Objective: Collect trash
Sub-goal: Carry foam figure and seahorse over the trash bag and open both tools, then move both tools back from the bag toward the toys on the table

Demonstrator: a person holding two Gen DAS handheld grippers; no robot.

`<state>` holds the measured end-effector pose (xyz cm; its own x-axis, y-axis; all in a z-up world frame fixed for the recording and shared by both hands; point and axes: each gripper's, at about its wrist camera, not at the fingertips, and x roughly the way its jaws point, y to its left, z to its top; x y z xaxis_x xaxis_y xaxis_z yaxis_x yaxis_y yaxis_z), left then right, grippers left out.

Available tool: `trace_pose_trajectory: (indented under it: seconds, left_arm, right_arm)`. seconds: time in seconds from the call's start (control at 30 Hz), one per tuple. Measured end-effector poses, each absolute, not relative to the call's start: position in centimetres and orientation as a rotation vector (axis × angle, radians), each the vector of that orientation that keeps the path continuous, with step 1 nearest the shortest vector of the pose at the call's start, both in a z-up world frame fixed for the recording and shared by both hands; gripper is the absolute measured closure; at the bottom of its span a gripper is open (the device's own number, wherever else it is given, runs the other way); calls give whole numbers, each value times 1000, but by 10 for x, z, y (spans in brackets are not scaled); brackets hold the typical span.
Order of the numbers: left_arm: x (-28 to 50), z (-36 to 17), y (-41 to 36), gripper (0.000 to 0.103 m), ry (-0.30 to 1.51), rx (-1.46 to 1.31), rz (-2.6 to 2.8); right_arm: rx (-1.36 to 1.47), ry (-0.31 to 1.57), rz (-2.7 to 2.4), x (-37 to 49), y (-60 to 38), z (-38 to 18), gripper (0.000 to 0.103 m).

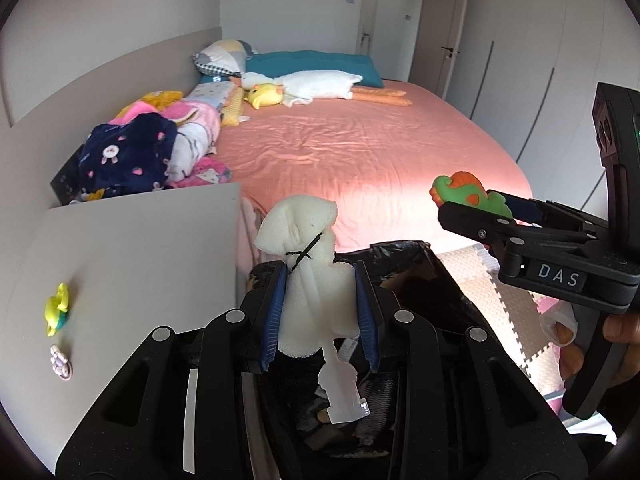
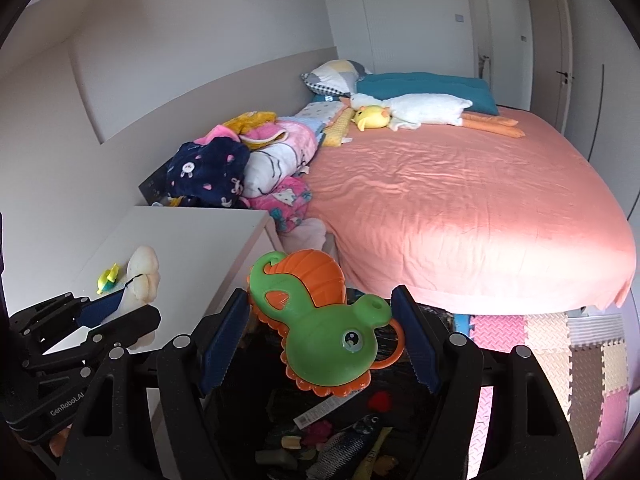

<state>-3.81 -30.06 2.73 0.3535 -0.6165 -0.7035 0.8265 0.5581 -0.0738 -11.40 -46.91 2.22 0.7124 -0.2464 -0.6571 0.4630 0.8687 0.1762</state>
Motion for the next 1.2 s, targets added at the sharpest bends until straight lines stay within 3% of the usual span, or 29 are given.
trace_pose_trajectory:
  seconds: [0.1,0.13,0.17,0.2,0.23,1.2]
  left_arm:
    - [-43,25,-310,66,766,338,-988]
    - [-45,22,-313,45,782,352,-1001]
    - [-47,20,-317,9,790,373,-996]
    - [-51,19,-317,7,777,381,-984]
    - [-55,19,-316,6,753,384,-988]
    - [-33,10,-271,6,814,337,-847]
  right_arm:
    - [366,667,-414,-122,-477,22,29]
    - [382,667,-419,-125,-480,21,28]
    - [396,662,-439,-128,-484,21,24]
    - [400,651,-466,-131,-486,22,14]
    - [403,634,-492,-135,-488,23,12]
    - [365,667,-360,-95,-459,19,12]
